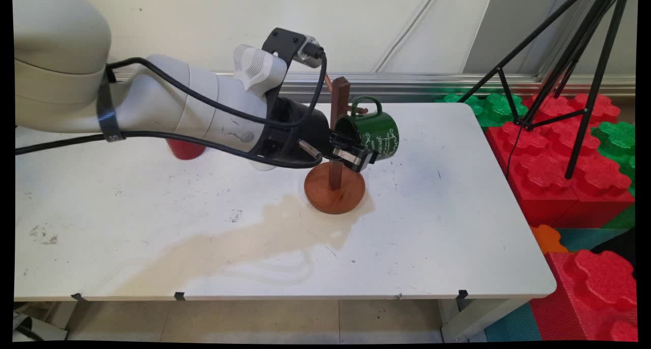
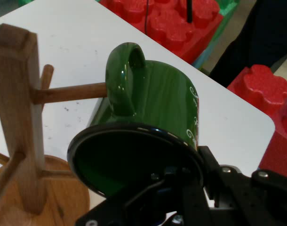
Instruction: Place the picked object on the table
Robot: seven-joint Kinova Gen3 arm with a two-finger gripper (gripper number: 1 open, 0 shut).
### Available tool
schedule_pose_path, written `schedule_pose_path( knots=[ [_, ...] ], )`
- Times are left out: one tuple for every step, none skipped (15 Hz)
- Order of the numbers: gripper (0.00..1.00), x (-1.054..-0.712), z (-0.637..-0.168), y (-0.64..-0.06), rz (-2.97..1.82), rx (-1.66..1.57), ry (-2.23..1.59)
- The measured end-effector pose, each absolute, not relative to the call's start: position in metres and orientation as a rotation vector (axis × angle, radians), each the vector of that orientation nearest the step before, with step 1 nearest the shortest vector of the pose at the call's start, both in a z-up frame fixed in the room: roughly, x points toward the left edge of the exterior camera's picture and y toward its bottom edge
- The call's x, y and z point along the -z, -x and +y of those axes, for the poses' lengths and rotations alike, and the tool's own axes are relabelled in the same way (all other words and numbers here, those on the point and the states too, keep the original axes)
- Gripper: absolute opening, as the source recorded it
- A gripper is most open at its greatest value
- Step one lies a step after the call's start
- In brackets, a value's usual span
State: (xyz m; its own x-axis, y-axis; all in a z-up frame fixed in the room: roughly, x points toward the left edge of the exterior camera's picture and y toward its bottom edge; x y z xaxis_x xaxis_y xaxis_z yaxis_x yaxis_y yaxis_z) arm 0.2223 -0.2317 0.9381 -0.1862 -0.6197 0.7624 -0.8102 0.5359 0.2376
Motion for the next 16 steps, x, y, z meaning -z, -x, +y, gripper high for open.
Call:
schedule_pose_path(
  knots=[
    [0.0, -0.939, -0.231, -0.222, -1.904, -0.272, -1.16],
    [0.0, -0.94, -0.229, -0.222, -1.908, -0.269, -1.153],
    [0.0, -0.94, -0.228, -0.223, -1.912, -0.266, -1.148],
    [0.0, -0.941, -0.226, -0.223, -1.917, -0.262, -1.143],
    [0.0, -0.942, -0.223, -0.223, -1.924, -0.255, -1.134],
    [0.0, -0.943, -0.221, -0.222, -1.931, -0.25, -1.126],
    [0.0, -0.944, -0.218, -0.222, -1.939, -0.242, -1.114],
    [0.0, -0.945, -0.216, -0.222, -1.946, -0.236, -1.104],
    [0.0, -0.946, -0.212, -0.221, -1.956, -0.228, -1.09],
    [0.0, -0.948, -0.209, -0.221, -1.967, -0.221, -1.075],
    [0.0, -0.95, -0.205, -0.221, -1.986, -0.215, -1.061],
    [0.0, -0.951, -0.202, -0.221, -2.0, -0.213, -1.055],
    [0.0, -0.952, -0.199, -0.222, -2.011, -0.211, -1.053],
    [0.0, -0.954, -0.195, -0.224, -2.028, -0.211, -1.052],
    [0.0, -0.956, -0.191, -0.227, -2.041, -0.208, -1.05],
    [0.0, -0.959, -0.186, -0.23, -2.057, -0.206, -1.046]
  ],
)
